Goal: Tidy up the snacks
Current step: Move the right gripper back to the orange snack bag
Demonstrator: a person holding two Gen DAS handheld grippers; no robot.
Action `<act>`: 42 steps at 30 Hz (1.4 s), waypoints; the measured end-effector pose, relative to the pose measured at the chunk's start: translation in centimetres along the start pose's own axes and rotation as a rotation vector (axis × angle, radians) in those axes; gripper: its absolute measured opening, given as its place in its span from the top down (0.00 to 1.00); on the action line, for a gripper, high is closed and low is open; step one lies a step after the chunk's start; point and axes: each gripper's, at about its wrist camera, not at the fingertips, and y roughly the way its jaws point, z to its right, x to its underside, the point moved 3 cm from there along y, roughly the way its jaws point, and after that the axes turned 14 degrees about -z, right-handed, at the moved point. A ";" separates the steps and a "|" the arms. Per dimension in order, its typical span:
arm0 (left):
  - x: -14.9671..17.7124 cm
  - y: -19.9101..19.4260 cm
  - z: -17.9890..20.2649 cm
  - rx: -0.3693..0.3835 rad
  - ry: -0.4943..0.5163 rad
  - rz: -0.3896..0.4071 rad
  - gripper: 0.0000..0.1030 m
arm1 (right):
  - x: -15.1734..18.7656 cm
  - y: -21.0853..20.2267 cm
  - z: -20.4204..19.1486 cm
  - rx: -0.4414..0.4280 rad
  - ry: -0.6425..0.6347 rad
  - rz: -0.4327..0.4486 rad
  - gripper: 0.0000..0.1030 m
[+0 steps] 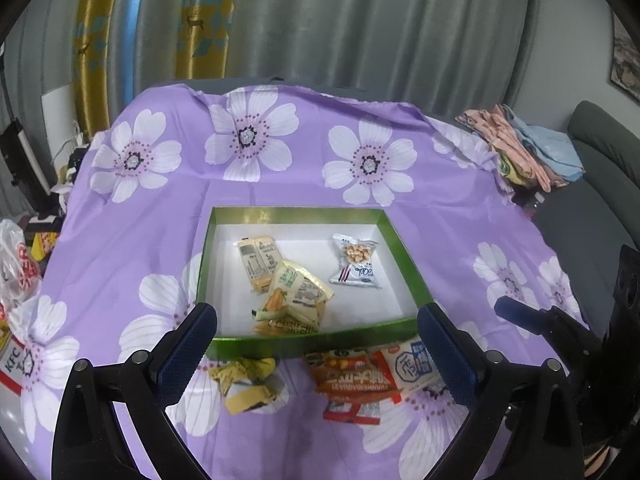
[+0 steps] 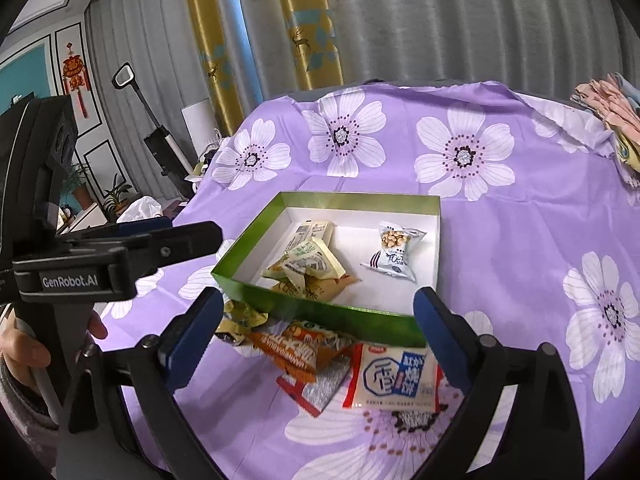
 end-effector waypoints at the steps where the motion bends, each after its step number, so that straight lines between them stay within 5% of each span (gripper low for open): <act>1: 0.3 -0.3 0.1 -0.002 -0.001 0.004 0.03 | 0.2 -0.3 0.0 0.000 0.003 0.002 0.06; 21: 3.9 -2.4 -1.3 0.033 -0.065 -0.009 0.03 | 3.3 -2.3 -0.6 -0.007 0.021 -0.019 0.06; 42: 8.2 2.6 -1.8 0.192 -0.102 -0.135 0.03 | 7.4 3.3 -0.3 -0.087 0.045 -0.169 0.06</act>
